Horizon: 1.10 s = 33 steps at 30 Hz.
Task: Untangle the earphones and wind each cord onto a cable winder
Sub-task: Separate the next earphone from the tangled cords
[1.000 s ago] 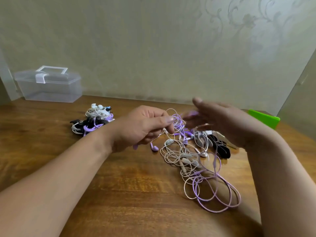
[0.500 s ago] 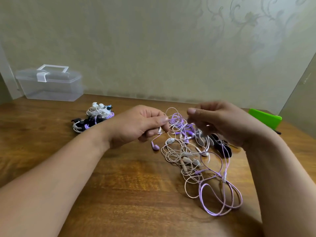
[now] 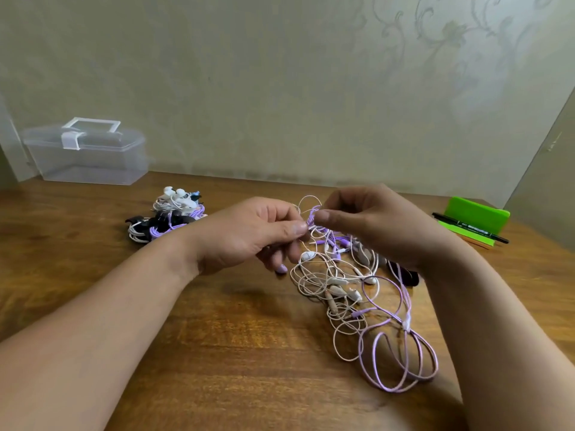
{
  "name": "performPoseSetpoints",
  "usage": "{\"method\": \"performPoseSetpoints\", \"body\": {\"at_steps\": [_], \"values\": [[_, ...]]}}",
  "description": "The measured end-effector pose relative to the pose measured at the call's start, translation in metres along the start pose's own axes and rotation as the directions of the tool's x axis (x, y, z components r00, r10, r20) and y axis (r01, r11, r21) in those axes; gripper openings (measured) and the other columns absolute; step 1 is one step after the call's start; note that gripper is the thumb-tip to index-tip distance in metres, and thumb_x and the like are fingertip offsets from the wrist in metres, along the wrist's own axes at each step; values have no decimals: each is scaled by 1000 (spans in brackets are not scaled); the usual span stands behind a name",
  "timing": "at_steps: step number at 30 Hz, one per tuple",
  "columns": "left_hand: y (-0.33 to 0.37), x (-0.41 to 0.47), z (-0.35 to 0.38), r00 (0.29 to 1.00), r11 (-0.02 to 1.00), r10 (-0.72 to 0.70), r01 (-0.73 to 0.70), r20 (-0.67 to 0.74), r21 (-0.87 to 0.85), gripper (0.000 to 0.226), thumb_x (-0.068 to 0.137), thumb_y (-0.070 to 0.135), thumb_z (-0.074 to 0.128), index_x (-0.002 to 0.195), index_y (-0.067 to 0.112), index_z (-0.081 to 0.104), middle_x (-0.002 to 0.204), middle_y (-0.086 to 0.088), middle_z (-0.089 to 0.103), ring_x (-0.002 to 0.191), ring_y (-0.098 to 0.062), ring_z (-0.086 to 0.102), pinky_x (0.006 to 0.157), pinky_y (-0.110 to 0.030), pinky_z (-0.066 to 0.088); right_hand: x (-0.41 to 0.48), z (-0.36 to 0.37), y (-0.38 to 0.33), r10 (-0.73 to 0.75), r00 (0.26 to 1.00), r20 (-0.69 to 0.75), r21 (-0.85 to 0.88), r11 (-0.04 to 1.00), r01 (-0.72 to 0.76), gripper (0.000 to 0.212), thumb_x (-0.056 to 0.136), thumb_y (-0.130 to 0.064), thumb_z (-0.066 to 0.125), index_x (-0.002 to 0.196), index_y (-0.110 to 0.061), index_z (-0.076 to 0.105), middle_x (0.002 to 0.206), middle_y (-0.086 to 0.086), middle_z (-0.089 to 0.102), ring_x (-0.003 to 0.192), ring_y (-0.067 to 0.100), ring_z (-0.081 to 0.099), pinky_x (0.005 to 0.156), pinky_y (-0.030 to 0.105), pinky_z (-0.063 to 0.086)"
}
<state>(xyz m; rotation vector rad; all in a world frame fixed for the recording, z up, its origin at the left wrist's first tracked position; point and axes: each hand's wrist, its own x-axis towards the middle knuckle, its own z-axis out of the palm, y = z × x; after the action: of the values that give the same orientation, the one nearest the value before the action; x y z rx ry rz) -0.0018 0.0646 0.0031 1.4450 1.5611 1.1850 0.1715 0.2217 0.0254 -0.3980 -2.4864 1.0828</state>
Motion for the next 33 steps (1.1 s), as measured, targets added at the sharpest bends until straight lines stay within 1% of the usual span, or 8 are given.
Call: {"method": "performPoseSetpoints", "body": {"at_steps": [3, 7, 10, 13, 20, 27, 30, 33], "values": [[-1, 1, 3, 996, 1000, -3, 1, 91, 23, 21, 104, 15, 56, 114, -2, 66, 98, -13, 76, 83, -20, 66, 72, -33, 58, 2, 5, 2, -50, 998, -43, 18, 999, 51, 16, 95, -35, 76, 91, -19, 78, 88, 22, 71, 71, 16, 55, 69, 37, 44], [-3, 3, 8, 995, 995, 30, -20, 95, -100, 28, 103, 13, 56, 127, 3, 66, 110, -12, 77, 89, -19, 70, 73, -33, 57, 4, 5, 9, -39, 999, -25, 171, 984, 43, 15, 99, -25, 70, 91, -14, 77, 77, 7, 70, 59, 4, 52, 56, 19, 41], [-4, 4, 8, 997, 955, 48, -29, 56, -297, 40, 96, 15, 60, 136, 15, 63, 119, -14, 75, 81, -19, 70, 71, -37, 54, 8, 4, 15, 5, 998, -69, 339, 941, 19, 17, 104, -22, 62, 100, -9, 73, 74, 0, 64, 55, 8, 41, 50, 21, 36], [-5, 7, 5, 996, 911, 93, -85, -1, -403, 45, 95, 13, 58, 140, 17, 61, 132, -9, 70, 73, -15, 67, 67, -33, 53, 11, 7, 19, 5, 990, -138, 392, 919, 50, 12, 105, -16, 60, 100, -9, 69, 67, -5, 61, 53, 11, 38, 48, 23, 35], [-5, 12, 5, 979, 886, 80, -156, -187, -437, 42, 101, 12, 54, 142, 23, 58, 131, 1, 71, 72, -10, 68, 60, -20, 52, 17, 35, 21, 5, 984, -181, 224, 974, 36, 16, 105, -23, 63, 110, -18, 78, 78, -3, 71, 54, 4, 47, 56, 25, 40], [-8, 18, 9, 919, 935, 99, -216, -382, -280, 45, 106, 15, 54, 146, 36, 53, 115, -1, 78, 66, -12, 66, 63, -27, 59, 18, 45, 17, 7, 992, -128, 65, 998, 1, 22, 106, -19, 57, 103, -21, 79, 75, -8, 71, 55, -1, 52, 60, 22, 39], [-10, 17, 9, 905, 964, 122, -206, -408, -169, 48, 106, 13, 53, 150, 34, 49, 109, 3, 79, 62, -13, 67, 65, -30, 61, 17, 46, 14, -1, 993, -117, -56, 998, -6, 23, 105, -19, 56, 97, -19, 78, 83, -5, 76, 63, 11, 58, 65, 28, 44], [-11, 16, 10, 909, 983, 153, -179, -387, -31, 52, 106, 14, 55, 153, 36, 45, 108, 8, 79, 66, -21, 69, 66, -32, 59, 15, 42, 12, -17, 987, -158, -188, 982, -13, 20, 104, -28, 62, 89, -21, 74, 72, -5, 72, 52, 4, 54, 52, 17, 36]]}}
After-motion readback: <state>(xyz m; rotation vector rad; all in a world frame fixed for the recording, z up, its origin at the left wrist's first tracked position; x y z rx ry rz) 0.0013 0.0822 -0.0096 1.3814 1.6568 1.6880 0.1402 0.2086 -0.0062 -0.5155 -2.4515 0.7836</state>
